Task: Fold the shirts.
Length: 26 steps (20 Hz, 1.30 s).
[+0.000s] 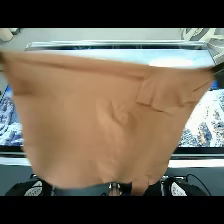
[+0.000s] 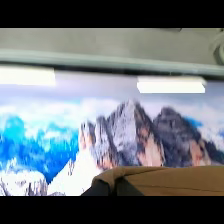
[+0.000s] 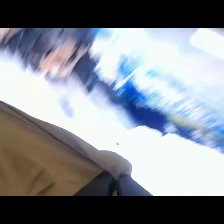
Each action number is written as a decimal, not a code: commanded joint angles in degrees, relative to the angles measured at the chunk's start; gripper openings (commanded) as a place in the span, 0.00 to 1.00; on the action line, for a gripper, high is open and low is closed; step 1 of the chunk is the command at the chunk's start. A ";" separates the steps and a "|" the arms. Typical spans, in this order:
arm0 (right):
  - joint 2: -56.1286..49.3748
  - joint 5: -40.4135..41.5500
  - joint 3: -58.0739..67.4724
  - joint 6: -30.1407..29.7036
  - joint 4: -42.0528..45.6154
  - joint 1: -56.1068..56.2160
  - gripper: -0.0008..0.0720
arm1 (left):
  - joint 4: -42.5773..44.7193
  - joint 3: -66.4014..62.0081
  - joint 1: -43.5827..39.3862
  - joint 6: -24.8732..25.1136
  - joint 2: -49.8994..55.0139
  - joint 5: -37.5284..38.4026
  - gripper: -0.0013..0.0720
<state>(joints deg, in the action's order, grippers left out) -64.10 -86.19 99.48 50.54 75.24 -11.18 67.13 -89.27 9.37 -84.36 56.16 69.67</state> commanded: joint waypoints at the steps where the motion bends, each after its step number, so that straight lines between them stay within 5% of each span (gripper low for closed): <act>1: -14.56 0.04 -7.26 2.03 4.55 6.36 0.03 | 0.37 12.94 -0.39 1.36 10.43 -0.11 0.05; 10: -30.91 38.60 -7.72 8.37 3.39 10.27 0.03 | -2.60 8.00 -0.52 2.51 32.85 -14.32 0.05; 15: -33.94 51.04 -7.69 9.92 3.13 10.25 0.03 | -9.16 -0.37 -0.57 2.51 39.82 -21.24 0.05; 19: -34.75 54.42 -7.72 10.32 3.23 10.27 0.03 | -9.16 -3.10 -0.76 2.51 43.39 -20.98 0.05; 26: -35.17 42.56 -7.69 10.25 4.42 10.21 0.04 | -9.11 -3.91 -3.17 6.08 44.72 -10.47 0.05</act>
<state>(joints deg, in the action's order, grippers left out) -100.16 -38.50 91.79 60.84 78.48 -0.97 58.19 -92.40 6.46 -80.93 101.08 53.28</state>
